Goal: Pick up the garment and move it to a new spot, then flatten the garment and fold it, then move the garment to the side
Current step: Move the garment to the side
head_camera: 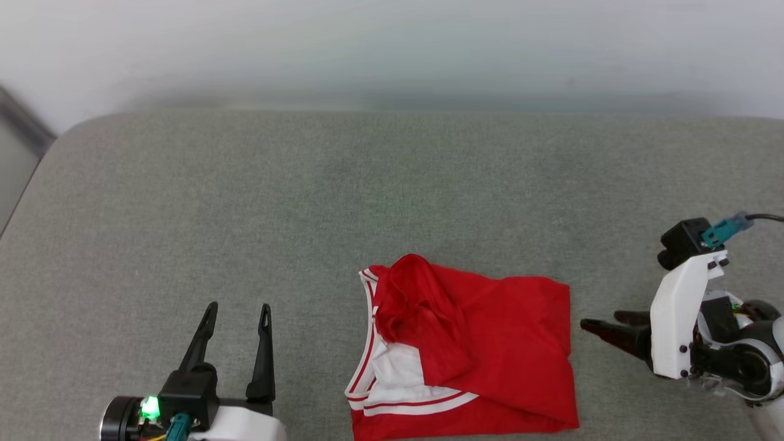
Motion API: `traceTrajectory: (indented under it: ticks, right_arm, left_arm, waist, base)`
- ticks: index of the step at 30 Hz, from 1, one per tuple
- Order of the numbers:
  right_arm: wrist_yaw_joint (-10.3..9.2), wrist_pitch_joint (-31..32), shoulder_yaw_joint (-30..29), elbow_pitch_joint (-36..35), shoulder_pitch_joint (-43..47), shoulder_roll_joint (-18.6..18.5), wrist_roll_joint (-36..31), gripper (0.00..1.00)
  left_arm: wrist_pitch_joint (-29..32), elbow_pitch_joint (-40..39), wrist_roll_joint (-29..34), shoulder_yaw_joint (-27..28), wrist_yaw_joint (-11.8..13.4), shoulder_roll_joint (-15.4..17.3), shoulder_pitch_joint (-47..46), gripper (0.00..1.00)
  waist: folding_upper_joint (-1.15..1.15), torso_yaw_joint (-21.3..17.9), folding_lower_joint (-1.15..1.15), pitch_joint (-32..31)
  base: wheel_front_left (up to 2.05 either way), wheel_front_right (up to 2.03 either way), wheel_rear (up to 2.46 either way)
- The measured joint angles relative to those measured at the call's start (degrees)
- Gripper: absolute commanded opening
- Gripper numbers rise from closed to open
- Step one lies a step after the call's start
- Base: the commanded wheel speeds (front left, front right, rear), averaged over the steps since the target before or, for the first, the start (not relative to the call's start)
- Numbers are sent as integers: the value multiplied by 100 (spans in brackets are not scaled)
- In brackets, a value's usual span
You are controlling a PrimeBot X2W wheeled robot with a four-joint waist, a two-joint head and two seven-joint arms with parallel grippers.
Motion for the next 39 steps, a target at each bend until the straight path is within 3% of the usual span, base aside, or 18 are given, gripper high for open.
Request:
traceTrajectory:
  ticks: [7, 18, 19, 20, 21, 30, 39]
  right_arm:
    - [0, 234, 12, 474, -7, 301, 391, 100]
    - [5, -8, 327, 933, -104, 726, 538, 100]
    - [7, -21, 387, 938, -127, 713, 538, 96]
    - [7, -48, 450, 932, -152, 691, 535, 15]
    - [7, -121, 506, 916, -158, 669, 521, 0]
    - [0, -520, 1060, 509, -351, 387, 666, 0]
    - [-1, -464, 1592, -664, -871, -446, 665, 0]
  left_arm:
    - [0, -9, 4, -80, -103, -20, -353, 100]
    - [0, 25, 2, -205, -176, -51, -682, 100]
    - [0, 29, 1, -212, -176, -55, -684, 100]
    - [0, 29, 1, -214, -175, -59, -688, 100]
    - [0, 31, -1, -214, -175, -62, -689, 100]
    - [0, 94, -4, -166, -149, -71, -641, 100]
    - [0, 80, -1, -90, -99, -79, -409, 100]
  waist:
    - [0, 193, 0, 452]
    - [0, 579, 0, 976]
    - [0, 601, 0, 998]
    - [0, 618, 0, 1016]
    - [0, 630, 0, 1031]
    - [0, 571, 0, 791]
    - [0, 116, 0, 425]
  base:
    - [0, 0, 0]
    - [0, 0, 0]
    - [0, 0, 0]
    - [0, 0, 0]
    - [0, 0, 0]
    - [0, 0, 0]
    - [0, 0, 0]
